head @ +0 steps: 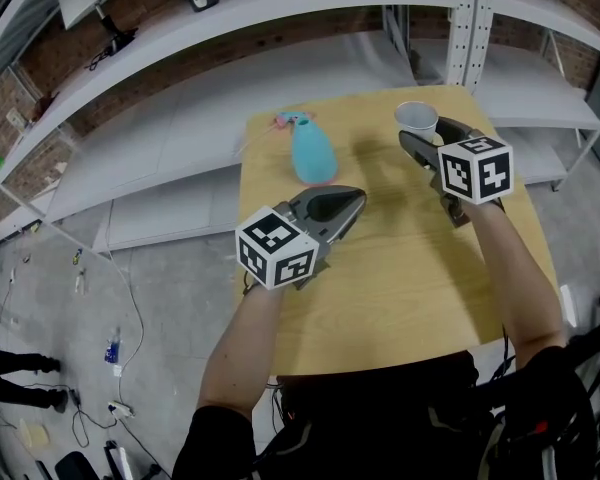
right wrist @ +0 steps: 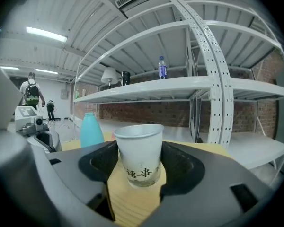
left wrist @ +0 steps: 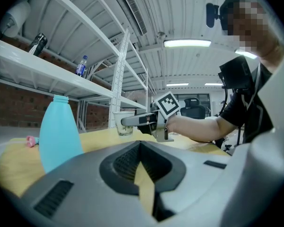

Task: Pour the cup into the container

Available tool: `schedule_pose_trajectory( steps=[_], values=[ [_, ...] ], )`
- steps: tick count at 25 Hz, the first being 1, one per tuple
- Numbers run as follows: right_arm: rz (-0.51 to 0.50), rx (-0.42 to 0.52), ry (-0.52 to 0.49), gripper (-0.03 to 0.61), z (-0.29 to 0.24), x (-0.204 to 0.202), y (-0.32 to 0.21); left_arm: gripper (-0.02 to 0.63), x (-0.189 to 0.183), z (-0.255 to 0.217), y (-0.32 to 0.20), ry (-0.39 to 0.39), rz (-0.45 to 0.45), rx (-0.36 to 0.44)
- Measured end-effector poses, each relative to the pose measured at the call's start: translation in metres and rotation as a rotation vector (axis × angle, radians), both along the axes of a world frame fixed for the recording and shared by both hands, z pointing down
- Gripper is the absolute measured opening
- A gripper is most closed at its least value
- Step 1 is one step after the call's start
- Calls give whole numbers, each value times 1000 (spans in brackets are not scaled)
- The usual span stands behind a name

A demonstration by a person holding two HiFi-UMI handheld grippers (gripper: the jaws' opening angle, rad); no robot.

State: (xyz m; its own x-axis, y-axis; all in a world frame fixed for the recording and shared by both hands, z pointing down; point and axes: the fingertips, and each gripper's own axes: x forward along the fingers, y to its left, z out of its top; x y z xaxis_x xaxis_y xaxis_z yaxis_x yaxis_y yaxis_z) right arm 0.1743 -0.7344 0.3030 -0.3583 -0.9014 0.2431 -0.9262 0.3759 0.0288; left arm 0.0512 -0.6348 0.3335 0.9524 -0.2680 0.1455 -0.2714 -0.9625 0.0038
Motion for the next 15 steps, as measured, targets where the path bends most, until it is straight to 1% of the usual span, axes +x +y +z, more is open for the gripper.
schedule_pose_trajectory(
  steps=[4, 8, 12, 15],
  values=[
    [-43, 48, 51, 290, -22, -18, 5, -8, -3, 2, 4, -12, 17, -7],
    [-97, 91, 143, 290, -40, -41, 8, -8, -10, 4, 5, -30, 22, -19],
    [-145, 107, 210, 290, -48, -65, 7, -8, -11, 5, 8, -26, 32, -17],
    [-176, 117, 283, 290, -53, -82, 4, -8, -12, 4, 9, -18, 36, -11]
  ],
)
